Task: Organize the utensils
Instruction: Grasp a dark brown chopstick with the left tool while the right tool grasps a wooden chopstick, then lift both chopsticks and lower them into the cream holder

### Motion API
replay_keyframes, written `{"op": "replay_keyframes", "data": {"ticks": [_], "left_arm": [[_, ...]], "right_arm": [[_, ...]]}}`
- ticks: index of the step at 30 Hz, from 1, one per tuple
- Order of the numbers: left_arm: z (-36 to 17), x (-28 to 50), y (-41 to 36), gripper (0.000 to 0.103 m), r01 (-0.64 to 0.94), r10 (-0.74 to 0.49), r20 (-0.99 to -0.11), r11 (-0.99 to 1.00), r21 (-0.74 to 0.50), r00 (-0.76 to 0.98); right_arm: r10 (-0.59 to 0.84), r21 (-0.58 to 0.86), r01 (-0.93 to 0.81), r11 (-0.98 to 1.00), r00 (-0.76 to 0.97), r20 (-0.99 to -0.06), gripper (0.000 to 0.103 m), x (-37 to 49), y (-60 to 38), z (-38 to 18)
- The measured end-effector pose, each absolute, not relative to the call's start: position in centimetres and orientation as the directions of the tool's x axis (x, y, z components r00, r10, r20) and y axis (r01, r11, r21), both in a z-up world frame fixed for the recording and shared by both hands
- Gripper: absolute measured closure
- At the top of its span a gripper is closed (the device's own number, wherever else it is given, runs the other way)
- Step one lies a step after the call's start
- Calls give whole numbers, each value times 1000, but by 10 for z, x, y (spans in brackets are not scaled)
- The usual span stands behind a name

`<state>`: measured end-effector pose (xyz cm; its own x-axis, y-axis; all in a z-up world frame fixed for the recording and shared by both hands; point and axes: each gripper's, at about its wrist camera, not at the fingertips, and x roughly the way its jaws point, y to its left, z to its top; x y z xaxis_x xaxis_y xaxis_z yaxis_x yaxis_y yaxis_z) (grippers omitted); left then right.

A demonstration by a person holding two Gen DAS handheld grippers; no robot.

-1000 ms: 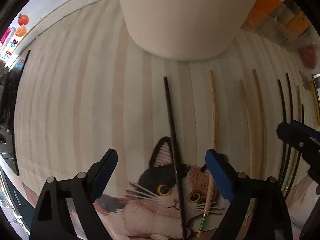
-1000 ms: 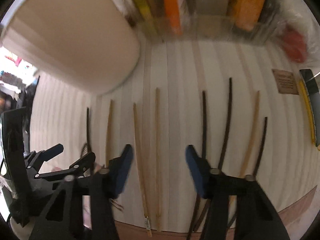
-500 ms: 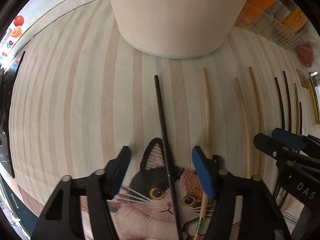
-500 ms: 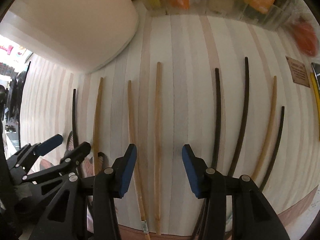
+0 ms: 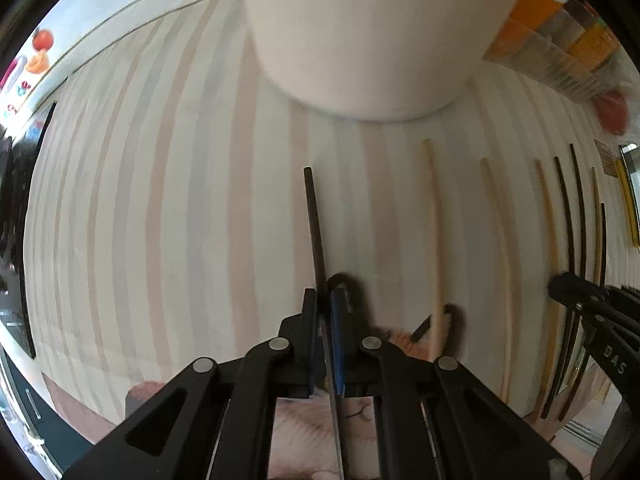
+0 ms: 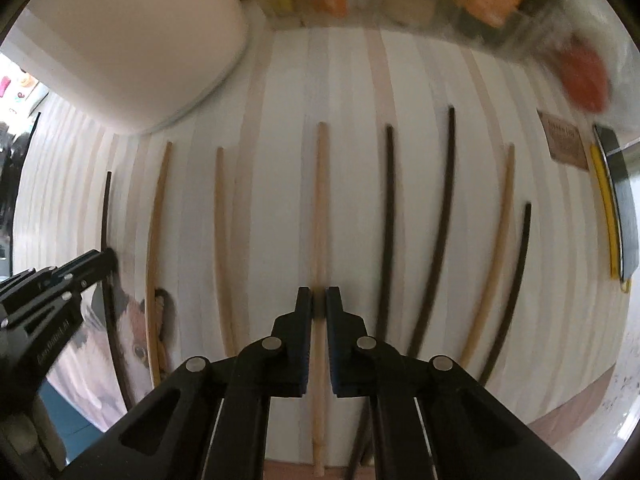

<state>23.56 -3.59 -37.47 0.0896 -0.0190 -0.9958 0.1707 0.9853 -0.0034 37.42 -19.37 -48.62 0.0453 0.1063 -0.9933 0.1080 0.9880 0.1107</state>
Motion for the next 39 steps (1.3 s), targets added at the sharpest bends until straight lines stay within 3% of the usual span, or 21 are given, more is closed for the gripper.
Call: {"op": "replay_keyframes", "data": {"ticks": [7,19,39], "left_arm": [[-378,235,-7,99,151,-32,-998,988,-23,54],[-375,231,-14,98,164,-18,-999,986,-10,47],[-358,235,-24,100,177,-9,-995,984,8,95]], "right_arm": [[141,138,67,988,-31,-990,96,353,-202,-489],[22,26,-31,999,-149,-989,94,386,-163,-496],[86,86,5,996,-11,-996,96,365,-200,-471]]}}
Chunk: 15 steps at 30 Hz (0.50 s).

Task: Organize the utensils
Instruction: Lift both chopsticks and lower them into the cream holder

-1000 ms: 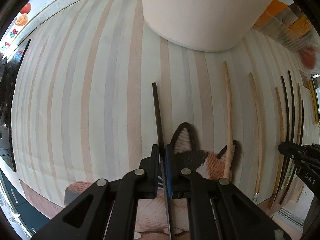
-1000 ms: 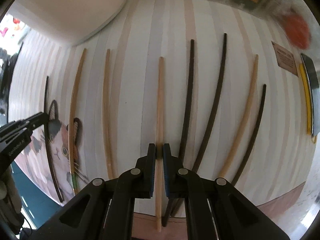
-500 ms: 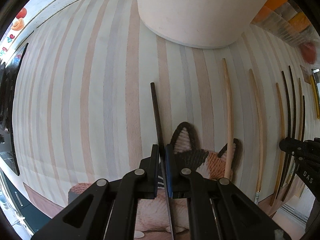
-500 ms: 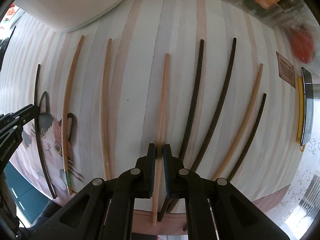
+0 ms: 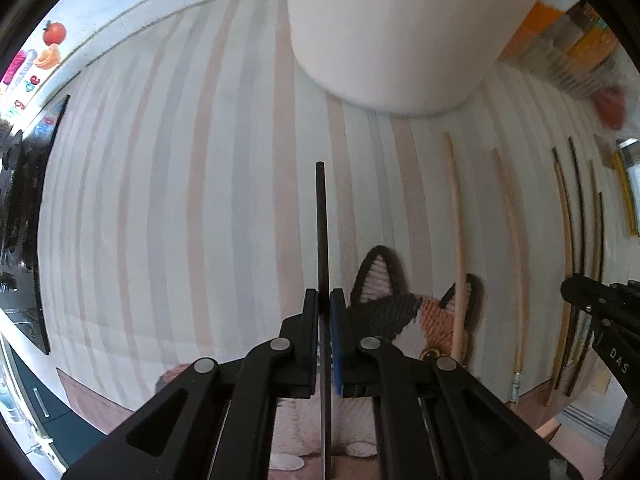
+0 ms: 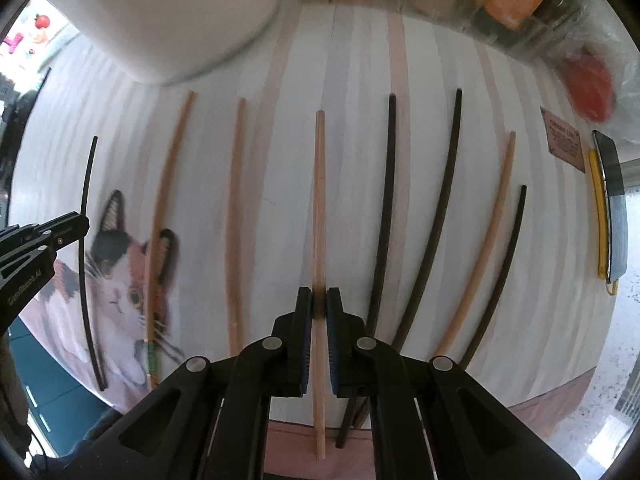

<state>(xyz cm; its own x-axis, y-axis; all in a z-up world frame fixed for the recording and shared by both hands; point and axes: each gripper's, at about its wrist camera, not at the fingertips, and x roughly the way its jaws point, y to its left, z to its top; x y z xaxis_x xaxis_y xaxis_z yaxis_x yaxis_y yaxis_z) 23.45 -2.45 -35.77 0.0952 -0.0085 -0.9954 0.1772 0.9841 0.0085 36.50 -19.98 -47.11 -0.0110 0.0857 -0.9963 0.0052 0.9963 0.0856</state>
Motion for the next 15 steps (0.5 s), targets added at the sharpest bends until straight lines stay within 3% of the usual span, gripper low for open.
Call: {"op": "replay_keyframes", "data": {"ticks": [15], "left_arm": [[-268,232,12,100,111,-106,-954,991,-78,279]], "right_arm": [[210,217,15,976,195,-958,96,361,-229,-385]]}}
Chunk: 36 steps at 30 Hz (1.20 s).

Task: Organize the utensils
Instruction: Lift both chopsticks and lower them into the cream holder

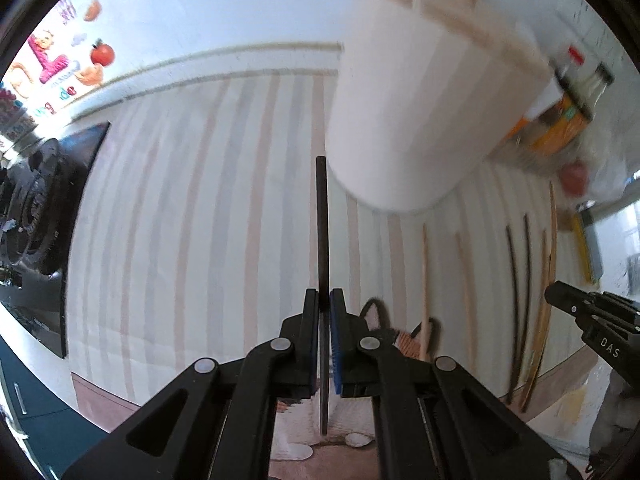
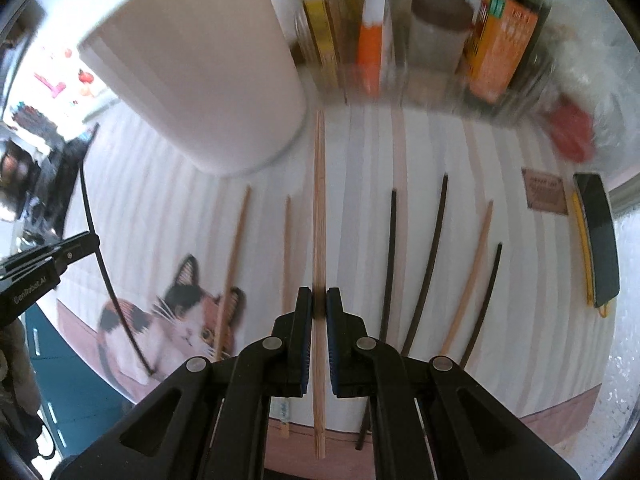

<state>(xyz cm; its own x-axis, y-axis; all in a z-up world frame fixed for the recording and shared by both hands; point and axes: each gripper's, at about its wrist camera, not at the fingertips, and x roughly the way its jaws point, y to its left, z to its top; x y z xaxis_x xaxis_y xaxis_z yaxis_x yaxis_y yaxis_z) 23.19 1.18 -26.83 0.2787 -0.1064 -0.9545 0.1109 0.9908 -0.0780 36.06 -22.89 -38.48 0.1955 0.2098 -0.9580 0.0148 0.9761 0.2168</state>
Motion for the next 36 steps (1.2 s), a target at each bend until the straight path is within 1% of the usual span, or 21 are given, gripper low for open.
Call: {"op": "replay_keyframes", "data": {"ticks": [4,9,15,20,25,29,36], "left_arm": [[-237,236,22,101,94,-124,-922,991,-96,366],[-193,247,35,101,73,-123,-859,992,-100,497],[-147,259,47,101,62,-125,-794,992,-110,595],[-101,265,55,101,59,-138,-730,989,-133,669],[-60,270,56,101,86,-170,-681,984,-157,712],[-31,273,46,101,119,-189,-643,981,-151,742],[-8,286,26,101,179,-239,-617,971,-159,750]], "right_arm": [[234,247,16,969,263,-936,96,375,-226,-357],[247,264,1,964,353,-903,96,386,-222,-323],[265,294,-5,956,449,-853,96,400,-223,-284],[281,311,-34,950,529,-801,96,415,-219,-239],[298,333,-63,941,622,-724,96,430,-215,-193],[298,347,-75,935,697,-652,96,448,-212,-162],[302,377,-87,922,772,-559,96,488,-202,-146]]}}
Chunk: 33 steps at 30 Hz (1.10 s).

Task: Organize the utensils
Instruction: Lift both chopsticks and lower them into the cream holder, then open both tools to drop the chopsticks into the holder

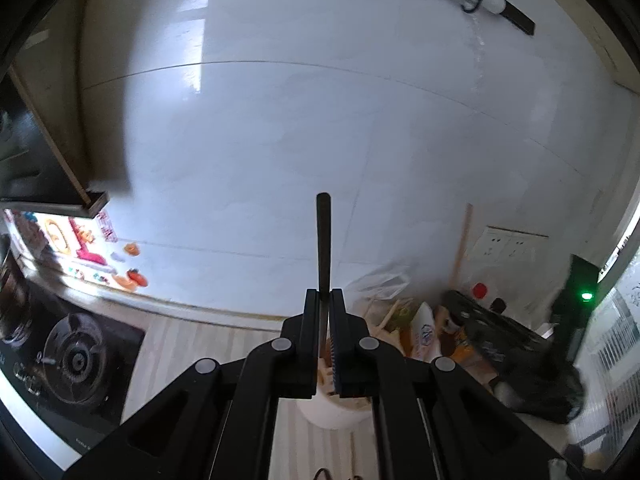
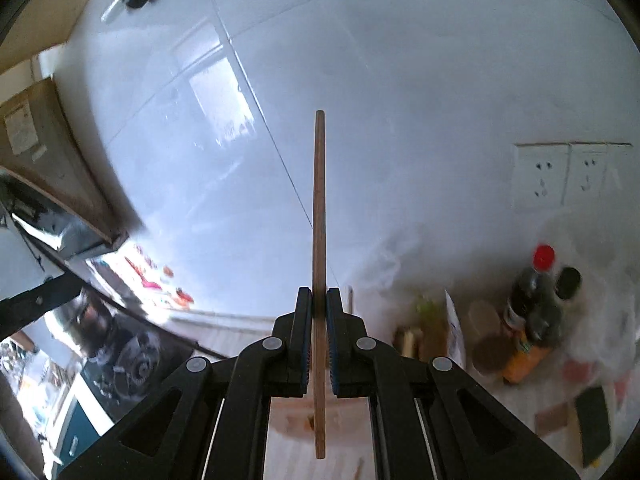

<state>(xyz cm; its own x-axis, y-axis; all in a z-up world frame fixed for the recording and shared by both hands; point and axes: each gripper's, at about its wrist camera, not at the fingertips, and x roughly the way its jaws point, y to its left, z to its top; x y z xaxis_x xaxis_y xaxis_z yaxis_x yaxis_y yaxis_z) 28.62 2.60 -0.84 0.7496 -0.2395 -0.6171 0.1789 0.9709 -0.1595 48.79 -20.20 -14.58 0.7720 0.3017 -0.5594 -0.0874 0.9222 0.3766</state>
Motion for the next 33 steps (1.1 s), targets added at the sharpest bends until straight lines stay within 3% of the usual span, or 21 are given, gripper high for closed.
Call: {"op": "replay_keyframes", "data": {"ticks": [9,24,30,32,33], "left_arm": [[-44,330,-9,101,219,-266,-692,963,-158,670],[-86,358,-17,100,208,-265,-775,962,-175,573],[-89,357,-19,98,199,-286,-797,957,-210,532],[-84,354,-20,95,211,-304,-790,951,-224,532],[-80,352,-21,90,206,-294,-790,955,-215,538]], "right_arm": [[223,374,-39,927,856,-465,96,526,-193,-160],[230,353,-69,933,869,-438,96,548,-177,-215],[281,354,-112,928,834,-475,96,546,-176,-223],[304,359,-124,925,807,-506,94,544,-178,-223],[314,360,-132,924,799,-514,82,541,-182,-221]]}}
